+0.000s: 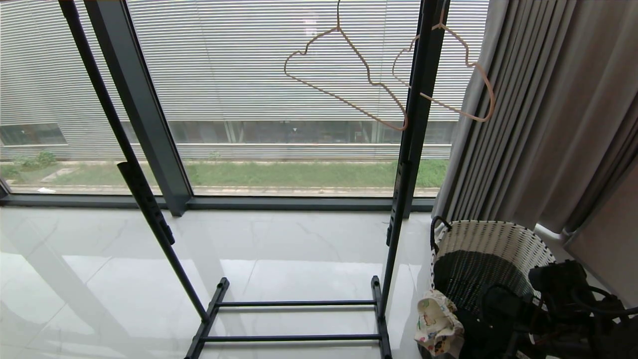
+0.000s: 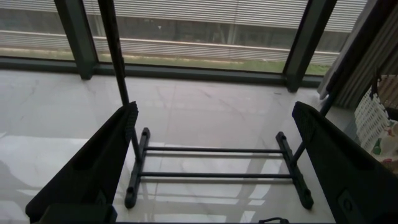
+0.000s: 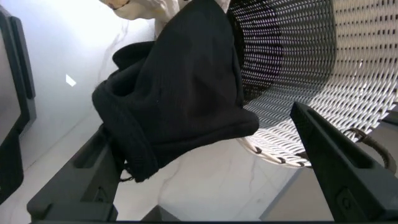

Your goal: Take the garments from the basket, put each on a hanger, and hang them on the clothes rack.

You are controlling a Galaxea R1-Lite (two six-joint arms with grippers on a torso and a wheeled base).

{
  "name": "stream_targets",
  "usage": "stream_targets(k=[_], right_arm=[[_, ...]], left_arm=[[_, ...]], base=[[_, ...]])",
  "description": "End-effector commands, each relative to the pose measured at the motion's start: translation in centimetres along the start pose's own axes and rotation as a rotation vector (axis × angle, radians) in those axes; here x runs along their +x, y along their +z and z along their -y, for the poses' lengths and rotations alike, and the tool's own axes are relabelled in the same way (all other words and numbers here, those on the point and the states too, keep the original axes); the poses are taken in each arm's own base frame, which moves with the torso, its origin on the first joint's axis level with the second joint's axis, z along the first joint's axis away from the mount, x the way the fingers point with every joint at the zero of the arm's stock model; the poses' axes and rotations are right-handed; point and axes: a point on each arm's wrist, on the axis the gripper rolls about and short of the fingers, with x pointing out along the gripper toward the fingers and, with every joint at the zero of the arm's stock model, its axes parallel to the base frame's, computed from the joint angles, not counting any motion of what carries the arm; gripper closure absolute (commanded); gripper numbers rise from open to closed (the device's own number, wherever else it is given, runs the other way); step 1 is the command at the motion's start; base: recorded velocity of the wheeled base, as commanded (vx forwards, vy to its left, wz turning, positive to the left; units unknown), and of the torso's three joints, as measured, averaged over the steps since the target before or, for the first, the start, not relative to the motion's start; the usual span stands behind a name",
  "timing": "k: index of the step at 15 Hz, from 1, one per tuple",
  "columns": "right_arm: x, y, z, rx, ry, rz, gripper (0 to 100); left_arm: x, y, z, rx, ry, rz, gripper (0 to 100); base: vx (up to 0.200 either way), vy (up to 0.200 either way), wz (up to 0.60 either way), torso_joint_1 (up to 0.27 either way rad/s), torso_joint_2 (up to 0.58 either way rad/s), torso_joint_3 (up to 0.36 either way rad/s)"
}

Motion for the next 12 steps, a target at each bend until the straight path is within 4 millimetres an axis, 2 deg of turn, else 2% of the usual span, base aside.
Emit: stream_targets(k=[1,4,5,7,9,11,12], right_arm=[[0.5,-0.2,0.1,0.007,0.002,-0.012,0],[0.8,-0.1,0.5,0.02,-0.021,0.008,0],[0.9,-0.1,0.5,0.02,-0.023,0.01,100],[1.3,0.0,0.5,0.02,-0.028,0.016,100],[0.9,0.0,0.6,0.034,-0.043,0.028,100],[-0.3,0.3,0.9,0.06,-0.076,0.058,100],[-1.7,0.5,1.3,0.072,-0.112,0.1,100]], left_arm=[[0.0,0.0,0.0,-0.001,0.0,-0.001,0],[0.0,0.0,0.0,0.002,0.0,-0.001,0],[0.0,0.0,0.0,0.002,0.0,-0.001,0],[0.0,0.0,0.0,0.002,0.0,-0.001,0],[0.0,0.0,0.0,0.002,0.0,-0.001,0],[0.0,0.0,0.0,-0.001,0.0,-0.001,0],[0.0,0.0,0.0,-0.004,0.0,-0.001,0]], base=[[0.0,0.0,0.0,0.0,0.0,0.0],[0.0,0.0,0.0,0.0,0.0,0.0],[0.0,0.0,0.0,0.0,0.0,0.0],[0.0,0.0,0.0,0.0,0.0,0.0],[0.0,0.0,0.0,0.0,0.0,0.0],[0.0,0.0,0.0,0.0,0.0,0.0],[0.0,0.0,0.0,0.0,0.0,0.0]])
